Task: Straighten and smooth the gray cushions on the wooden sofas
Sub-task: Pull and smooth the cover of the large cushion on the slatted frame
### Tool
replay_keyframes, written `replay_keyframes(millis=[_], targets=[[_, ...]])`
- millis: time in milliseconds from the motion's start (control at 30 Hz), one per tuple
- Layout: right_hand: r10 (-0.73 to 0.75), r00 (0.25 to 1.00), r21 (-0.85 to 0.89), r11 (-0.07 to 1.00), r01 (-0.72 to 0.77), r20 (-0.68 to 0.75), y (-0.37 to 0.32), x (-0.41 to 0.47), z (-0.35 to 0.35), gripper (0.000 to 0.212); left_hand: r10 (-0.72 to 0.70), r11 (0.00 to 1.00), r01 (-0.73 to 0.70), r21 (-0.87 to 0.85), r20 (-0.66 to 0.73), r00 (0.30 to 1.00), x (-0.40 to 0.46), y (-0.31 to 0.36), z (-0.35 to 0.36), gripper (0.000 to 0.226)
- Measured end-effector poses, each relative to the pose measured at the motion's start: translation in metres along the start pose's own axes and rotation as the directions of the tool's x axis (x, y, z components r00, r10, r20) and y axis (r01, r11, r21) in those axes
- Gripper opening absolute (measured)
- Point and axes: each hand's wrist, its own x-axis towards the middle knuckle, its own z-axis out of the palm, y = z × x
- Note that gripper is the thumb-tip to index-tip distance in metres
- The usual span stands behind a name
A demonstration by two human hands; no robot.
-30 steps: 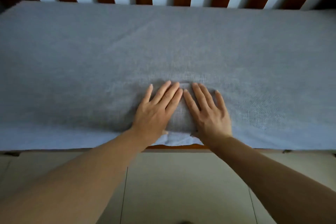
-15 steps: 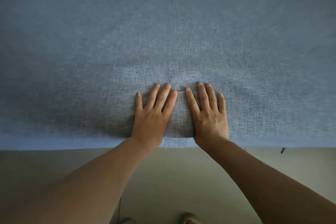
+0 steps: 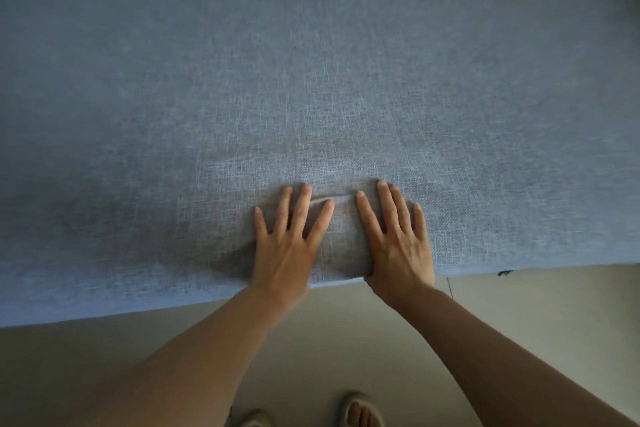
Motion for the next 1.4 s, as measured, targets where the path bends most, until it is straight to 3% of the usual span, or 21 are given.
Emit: replay_keyframes(millis=[233,433,633,967,1167,1400], targets=[[0.156,0.988,-0.042,0.987,-0.156,-0.003,0.067,-0.023,-0.012,0.121,0.098,0.995,-0.097,-0.021,0.046,0.994,0.024,0.057,-0.016,0.118],[0.250,0.962,-0.002,0.968,-0.251,0.106,0.142,-0.027,-0.020,0.126,0.150,0.988,-0.147,-0.049,0.053,0.987,0.056,0.136,-0.033,0.116],[0.332,0.940,-0.035,0.943,-0.330,0.074,0.261,-0.045,-0.018,0.126,0.137,0.990,-0.137,-0.023,-0.011,0.991,0.090,0.240,-0.042,0.109],[0.295,0.947,0.001,0.955,-0.298,0.125,0.428,-0.057,-0.022,0.114,0.211,0.977,-0.213,-0.021,-0.056,0.976,0.161,0.408,-0.062,0.120],[0.306,0.949,0.004,0.952,-0.307,0.082,0.479,-0.064,-0.019,0.112,0.230,0.973,-0.230,-0.003,-0.053,0.972,0.185,0.460,-0.067,0.123],[0.304,0.933,-0.054,0.953,-0.299,0.191,0.484,-0.055,-0.019,0.137,0.245,0.970,-0.244,0.009,-0.027,0.969,0.194,0.463,-0.069,0.122]])
